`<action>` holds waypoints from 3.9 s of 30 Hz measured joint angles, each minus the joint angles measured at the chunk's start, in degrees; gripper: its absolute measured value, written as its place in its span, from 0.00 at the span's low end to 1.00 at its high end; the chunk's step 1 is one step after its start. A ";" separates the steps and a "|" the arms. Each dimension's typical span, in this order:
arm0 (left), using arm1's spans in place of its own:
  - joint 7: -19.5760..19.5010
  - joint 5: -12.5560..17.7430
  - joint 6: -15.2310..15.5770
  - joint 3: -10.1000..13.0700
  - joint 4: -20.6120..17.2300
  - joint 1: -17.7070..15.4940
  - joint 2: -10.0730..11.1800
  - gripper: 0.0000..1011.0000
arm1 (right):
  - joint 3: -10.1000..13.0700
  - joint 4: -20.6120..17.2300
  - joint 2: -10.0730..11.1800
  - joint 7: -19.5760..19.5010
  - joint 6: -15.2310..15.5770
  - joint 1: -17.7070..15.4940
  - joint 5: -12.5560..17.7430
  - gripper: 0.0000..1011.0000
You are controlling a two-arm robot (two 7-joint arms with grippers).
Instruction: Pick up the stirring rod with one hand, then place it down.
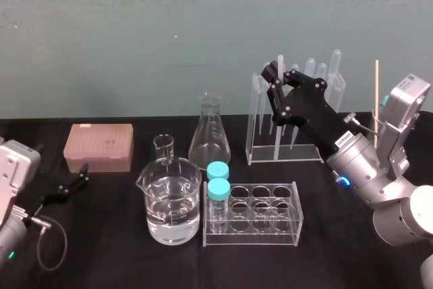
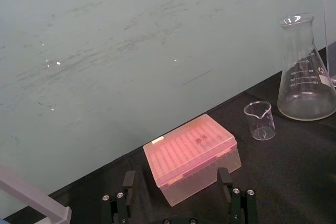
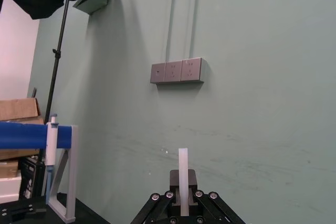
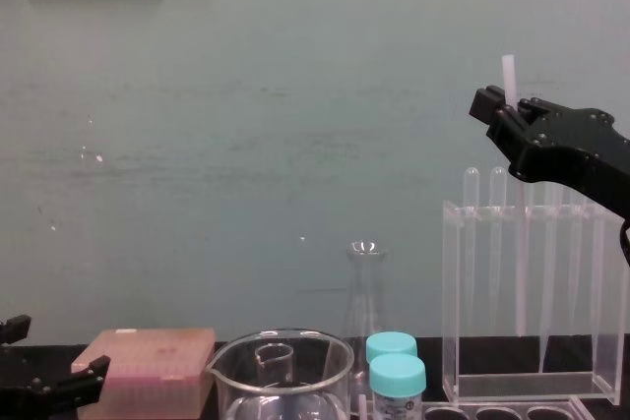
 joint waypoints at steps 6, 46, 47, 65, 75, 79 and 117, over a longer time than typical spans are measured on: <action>0.00 0.00 -0.01 0.00 0.00 0.00 0.00 0.99 | 0.00 0.00 0.00 0.00 0.00 0.00 0.00 0.06; 0.00 0.00 0.00 0.00 0.00 0.00 0.00 0.99 | 1.50 -1.80 1.43 4.78 6.05 -3.55 -0.31 0.06; 0.00 0.00 0.00 0.00 0.00 0.00 0.00 0.99 | 1.45 -1.72 1.44 4.82 6.14 -3.52 -0.40 0.06; 0.00 -0.01 0.00 0.00 0.00 0.00 0.00 0.99 | -1.13 4.68 1.04 7.60 5.88 -0.79 -2.11 0.06; 0.00 0.00 0.00 0.00 0.00 0.00 0.00 0.99 | -2.49 6.30 1.44 7.48 7.68 0.08 -3.87 0.06; 0.00 0.00 0.00 0.00 0.00 -0.01 0.00 0.99 | -2.46 6.29 1.43 7.45 7.68 0.07 -3.85 0.06; 0.00 0.00 0.00 0.00 0.00 0.00 0.00 0.99 | -2.27 6.12 1.37 7.42 7.32 -0.05 -3.51 0.78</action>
